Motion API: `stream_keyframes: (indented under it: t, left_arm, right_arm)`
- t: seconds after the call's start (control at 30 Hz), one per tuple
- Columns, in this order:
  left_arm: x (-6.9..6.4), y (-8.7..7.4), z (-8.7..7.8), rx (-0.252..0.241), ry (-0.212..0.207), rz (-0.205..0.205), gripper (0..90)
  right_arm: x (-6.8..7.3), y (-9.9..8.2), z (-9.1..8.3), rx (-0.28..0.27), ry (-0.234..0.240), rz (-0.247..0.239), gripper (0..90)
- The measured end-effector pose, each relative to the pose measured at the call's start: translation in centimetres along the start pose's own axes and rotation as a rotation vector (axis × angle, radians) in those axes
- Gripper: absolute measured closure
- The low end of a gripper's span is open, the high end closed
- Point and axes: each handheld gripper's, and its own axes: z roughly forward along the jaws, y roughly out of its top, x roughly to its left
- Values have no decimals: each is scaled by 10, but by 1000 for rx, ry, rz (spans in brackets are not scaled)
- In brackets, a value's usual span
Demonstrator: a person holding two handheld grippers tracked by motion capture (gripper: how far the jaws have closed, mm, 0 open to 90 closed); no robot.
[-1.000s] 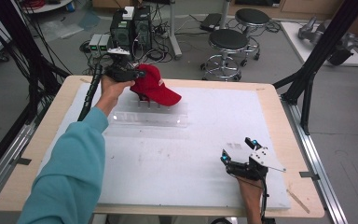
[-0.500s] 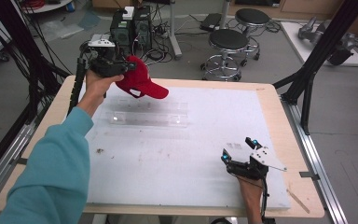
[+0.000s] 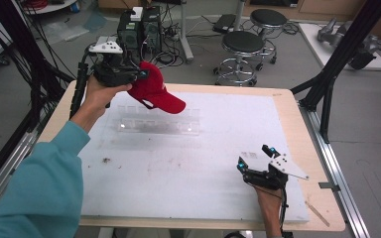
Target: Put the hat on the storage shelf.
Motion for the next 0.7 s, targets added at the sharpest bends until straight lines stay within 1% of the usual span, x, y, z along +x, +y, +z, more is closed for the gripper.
stream_keyframes:
  t: [0.1,0.13,0.17,0.2,0.23,0.27,0.3,0.33,0.37,0.4,0.43,0.47,0.57,0.6,0.63,0.67,0.7]
  left_arm:
    - [-9,0,-6,1,-25,18,877]
    - [-11,0,-8,5,-34,27,877]
    - [-14,-1,-10,7,-44,32,877]
    - [-16,-2,-13,7,-53,37,877]
    - [-18,-3,-15,7,-60,34,877]
    - [-19,-5,-18,8,-71,32,877]
    - [-21,-6,-20,10,-77,38,877]
    - [-23,-8,-23,12,-82,40,877]
    - [-26,-10,-25,14,-90,42,877]
    - [-30,-14,-29,19,-99,39,877]
    - [-30,-14,-29,19,-99,39,877]
    - [-31,-16,-30,21,-108,36,877]
    - [-36,-21,-34,26,-117,39,877]
    - [-38,-22,-36,25,-121,39,877]
    - [-39,-24,-37,27,-122,42,877]
    - [-41,-25,-38,28,-123,43,876]
    - [-42,-26,-39,25,-127,42,877]
  right_arm:
    - [2,11,-2,-23,15,-4,7]
    - [4,19,-2,-45,31,-12,7]
    - [4,19,-2,-45,31,-12,7]
    - [7,28,-2,-55,49,-8,7]
    - [7,28,-2,-55,49,-8,7]
    - [8,32,-2,-62,59,-9,7]
    - [11,41,-1,-74,76,-17,7]
    - [13,45,0,-75,84,-16,7]
    - [13,45,0,-75,84,-16,7]
    - [16,54,1,-84,105,-22,7]
    - [16,54,1,-84,105,-22,7]
    - [18,59,2,-80,115,-23,7]
    - [25,71,4,-77,142,-45,7]
    - [29,79,7,-73,162,-61,7]
    - [29,79,7,-73,162,-61,7]
    - [31,82,8,-69,172,-67,7]
    - [34,89,11,-62,197,-73,7]
